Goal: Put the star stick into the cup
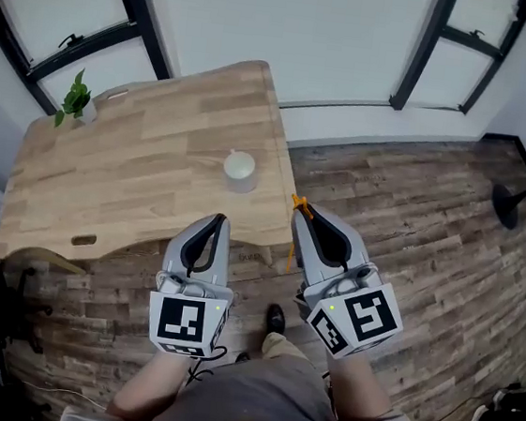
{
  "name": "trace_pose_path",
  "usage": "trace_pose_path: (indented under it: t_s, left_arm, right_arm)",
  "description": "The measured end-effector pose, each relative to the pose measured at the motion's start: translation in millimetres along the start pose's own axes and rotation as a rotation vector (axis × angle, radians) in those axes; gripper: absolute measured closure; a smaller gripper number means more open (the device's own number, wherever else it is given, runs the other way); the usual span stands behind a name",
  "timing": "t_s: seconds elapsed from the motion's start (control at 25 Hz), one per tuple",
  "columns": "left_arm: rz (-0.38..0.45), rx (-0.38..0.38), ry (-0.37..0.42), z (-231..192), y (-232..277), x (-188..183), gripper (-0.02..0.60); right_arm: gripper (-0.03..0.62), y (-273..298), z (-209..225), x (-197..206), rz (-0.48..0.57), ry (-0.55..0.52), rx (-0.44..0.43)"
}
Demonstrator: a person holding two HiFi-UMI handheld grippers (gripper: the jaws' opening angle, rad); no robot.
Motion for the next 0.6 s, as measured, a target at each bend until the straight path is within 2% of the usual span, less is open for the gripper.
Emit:
trace_pose_path:
  t_s: [0.32,0.6]
  left_arm:
    - [0.023,-0.091,0.018,-12,57,-24,0.581]
    - [0.087,-0.147,0.027,-31,81,-42,0.581]
  right_arm:
    - [0.548,57,45,-6,0.048,0.015,-0.098]
    - [0.548,105,55,-20,0.096,-0.010,-0.182]
Point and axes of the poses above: the fingertips, and each gripper's own axes: y forward along the fingers, z to its right, x out of its underside, the point moved 4 cm from there along -y, backward along the fingers, and after that the axes turned 11 degrees about -y, right-handed, at the moved point
